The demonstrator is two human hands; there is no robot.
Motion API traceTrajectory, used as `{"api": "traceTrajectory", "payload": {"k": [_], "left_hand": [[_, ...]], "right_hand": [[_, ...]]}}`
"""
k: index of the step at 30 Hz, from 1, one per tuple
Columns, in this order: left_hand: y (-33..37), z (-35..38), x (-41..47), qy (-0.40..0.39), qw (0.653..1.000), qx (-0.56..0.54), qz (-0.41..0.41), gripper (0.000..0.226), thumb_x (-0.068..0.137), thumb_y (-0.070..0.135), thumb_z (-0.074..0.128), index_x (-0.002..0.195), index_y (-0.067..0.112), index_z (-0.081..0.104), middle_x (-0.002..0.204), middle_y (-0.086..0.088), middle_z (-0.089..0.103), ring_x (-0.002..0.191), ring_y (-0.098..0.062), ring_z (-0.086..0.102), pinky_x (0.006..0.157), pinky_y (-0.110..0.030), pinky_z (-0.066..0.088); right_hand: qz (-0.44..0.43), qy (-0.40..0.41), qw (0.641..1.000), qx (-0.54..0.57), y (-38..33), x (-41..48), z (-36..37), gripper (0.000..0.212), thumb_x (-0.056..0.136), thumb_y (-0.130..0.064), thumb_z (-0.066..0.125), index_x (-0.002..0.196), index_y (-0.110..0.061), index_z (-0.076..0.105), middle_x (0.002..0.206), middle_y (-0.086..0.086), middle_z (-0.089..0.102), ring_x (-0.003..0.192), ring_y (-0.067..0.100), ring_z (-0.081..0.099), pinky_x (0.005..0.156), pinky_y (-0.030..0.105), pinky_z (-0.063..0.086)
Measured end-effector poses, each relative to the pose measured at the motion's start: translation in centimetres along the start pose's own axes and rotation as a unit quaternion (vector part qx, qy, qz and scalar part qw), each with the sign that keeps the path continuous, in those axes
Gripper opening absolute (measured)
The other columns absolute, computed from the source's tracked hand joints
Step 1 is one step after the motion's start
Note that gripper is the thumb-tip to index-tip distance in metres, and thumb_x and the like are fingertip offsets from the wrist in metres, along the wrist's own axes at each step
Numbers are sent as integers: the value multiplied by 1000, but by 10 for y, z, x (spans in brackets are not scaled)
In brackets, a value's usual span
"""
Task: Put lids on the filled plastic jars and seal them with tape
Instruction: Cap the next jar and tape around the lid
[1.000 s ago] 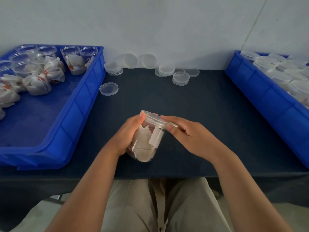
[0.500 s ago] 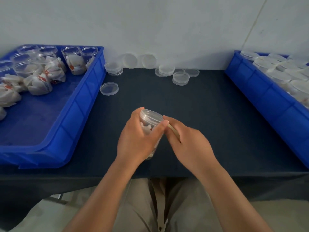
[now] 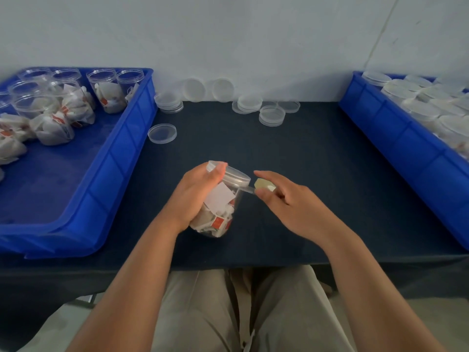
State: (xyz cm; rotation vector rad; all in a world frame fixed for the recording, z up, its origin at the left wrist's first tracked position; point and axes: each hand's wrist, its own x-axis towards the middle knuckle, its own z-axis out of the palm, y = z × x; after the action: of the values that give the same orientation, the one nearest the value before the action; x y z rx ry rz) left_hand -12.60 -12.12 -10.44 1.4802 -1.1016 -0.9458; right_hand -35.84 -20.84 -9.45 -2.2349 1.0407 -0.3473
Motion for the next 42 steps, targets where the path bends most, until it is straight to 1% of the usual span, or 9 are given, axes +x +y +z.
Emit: {"api": "traceTrajectory", "payload": {"k": [4, 7, 12, 15, 18, 21, 28, 36, 42], "left_hand": [[-14, -3, 7, -92, 988, -118, -48, 58, 98, 64, 50, 129, 21, 73, 122, -19, 74, 111, -31, 72, 95, -44, 59], [-14, -6, 8, -105, 983, -133, -68, 62, 99, 63, 42, 137, 23, 69, 132, -11, 72, 120, -27, 70, 96, -37, 58], [1, 1, -4, 113, 979, 147, 85, 54, 97, 69, 42, 138, 38, 59, 110, 39, 66, 107, 12, 64, 86, -8, 51], [8, 18, -15, 87, 972, 213, 45, 79, 82, 95, 38, 148, 50, 40, 107, 42, 59, 102, 17, 61, 81, -13, 50], [9, 35, -21, 134, 956, 255, 57, 116, 54, 111, 41, 149, 45, 30, 110, 35, 48, 97, 20, 48, 74, -10, 34], [9, 35, -19, 168, 957, 232, 51, 106, 53, 111, 40, 141, 51, 38, 102, 41, 51, 94, 18, 53, 70, -11, 37], [7, 16, -3, 137, 974, 180, 29, 68, 76, 89, 49, 133, 52, 52, 103, 58, 50, 101, 31, 50, 78, -15, 42], [3, 2, -2, -1, 1000, -14, -16, 56, 95, 73, 43, 136, 42, 63, 134, 6, 69, 122, -14, 68, 108, -46, 54], [3, 4, -3, -15, 998, 48, 48, 54, 82, 68, 58, 129, 43, 58, 122, 24, 66, 116, -2, 65, 89, -21, 57]], "right_hand": [[-21, -4, 1000, 10, -10, 6, 3, 58, 90, -84, 32, 146, -72, 26, 98, -28, 66, 87, -3, 64, 71, 18, 48], [-35, 27, 999, -2, -19, 3, 13, 62, 92, -83, 25, 150, -62, 33, 90, -44, 59, 87, -15, 60, 58, 11, 42], [-8, 86, 996, -32, -22, -8, 23, 57, 101, -72, 30, 153, -51, 43, 109, -30, 67, 81, -7, 61, 63, 16, 47], [-25, 116, 991, -60, -29, -17, 26, 52, 104, -64, 30, 151, -48, 48, 107, -21, 71, 84, 0, 63, 69, 23, 56], [-30, 129, 988, -74, -35, -20, 28, 51, 104, -56, 34, 152, -45, 48, 77, -24, 57, 67, -3, 58, 51, 16, 40], [-27, 102, 994, -7, -31, -19, 29, 55, 100, -67, 35, 150, -46, 44, 78, -27, 57, 79, -14, 60, 59, 7, 44], [-36, 35, 998, 47, -14, -14, 23, 32, 95, -73, 40, 119, -54, 32, 86, -10, 66, 75, 10, 67, 57, 35, 59], [-64, -19, 998, 6, -7, -1, 0, 31, 97, -68, 35, 118, -59, 56, 112, -35, 62, 105, -12, 57, 78, 19, 48], [-44, -33, 998, 7, -6, 3, -13, 23, 104, -59, 42, 111, -59, 64, 115, -40, 60, 108, -17, 53, 81, 13, 41]]}}
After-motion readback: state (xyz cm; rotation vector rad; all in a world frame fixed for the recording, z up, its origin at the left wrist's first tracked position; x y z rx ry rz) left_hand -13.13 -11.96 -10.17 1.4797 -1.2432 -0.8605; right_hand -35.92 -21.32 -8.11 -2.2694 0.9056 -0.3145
